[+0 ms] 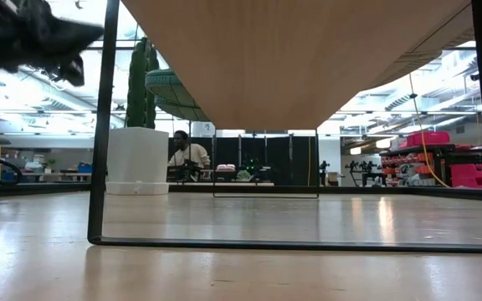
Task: Pick and place slides into the shelf
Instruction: Return to Home Position
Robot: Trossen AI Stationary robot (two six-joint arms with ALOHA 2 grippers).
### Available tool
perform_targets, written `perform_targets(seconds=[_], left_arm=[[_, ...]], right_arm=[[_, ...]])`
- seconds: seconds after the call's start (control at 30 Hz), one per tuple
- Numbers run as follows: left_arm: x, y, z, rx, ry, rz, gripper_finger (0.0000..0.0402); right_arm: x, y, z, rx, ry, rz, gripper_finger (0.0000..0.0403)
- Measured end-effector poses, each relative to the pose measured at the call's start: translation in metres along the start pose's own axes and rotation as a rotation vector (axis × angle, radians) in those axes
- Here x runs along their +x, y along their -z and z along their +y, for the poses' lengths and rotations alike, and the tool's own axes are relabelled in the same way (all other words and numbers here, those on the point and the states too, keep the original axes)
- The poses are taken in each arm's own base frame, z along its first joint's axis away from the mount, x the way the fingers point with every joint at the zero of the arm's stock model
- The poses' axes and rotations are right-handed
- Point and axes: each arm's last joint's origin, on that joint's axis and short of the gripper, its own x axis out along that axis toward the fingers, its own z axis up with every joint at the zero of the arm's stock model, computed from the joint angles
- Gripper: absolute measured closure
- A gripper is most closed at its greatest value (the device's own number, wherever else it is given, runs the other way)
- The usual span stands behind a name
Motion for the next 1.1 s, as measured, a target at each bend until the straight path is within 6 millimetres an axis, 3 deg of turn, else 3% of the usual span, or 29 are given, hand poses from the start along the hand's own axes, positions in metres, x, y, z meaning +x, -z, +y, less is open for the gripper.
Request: perform_targets(seconds=[0.17,0.47,0.9,1.1], left_arm=[[-0.001,0.012,0.001,-0.025,-0.006,0.155,0.0401],[-0.003,0.021,0.002,-0.045,-0.009,0.262,0.0401],[-0.003,0.022,0.006,-0.005,-0.076,0.264,0.0380],[-0.002,0.020,0.006,-0.057,-0.084,0.248,0.0373]], right_arm=[[0.000,0.000,0.000,0.004,0.002,0.001,0.0403],[0.000,-0.004,-0.005,0.023,0.018,-0.013,0.0403],[-0.002,-0.002,-0.006,0.054,0.015,0.004,0.0403],[-0.015,0.007,-0.010,0.046,0.088,-0.035,0.0403]])
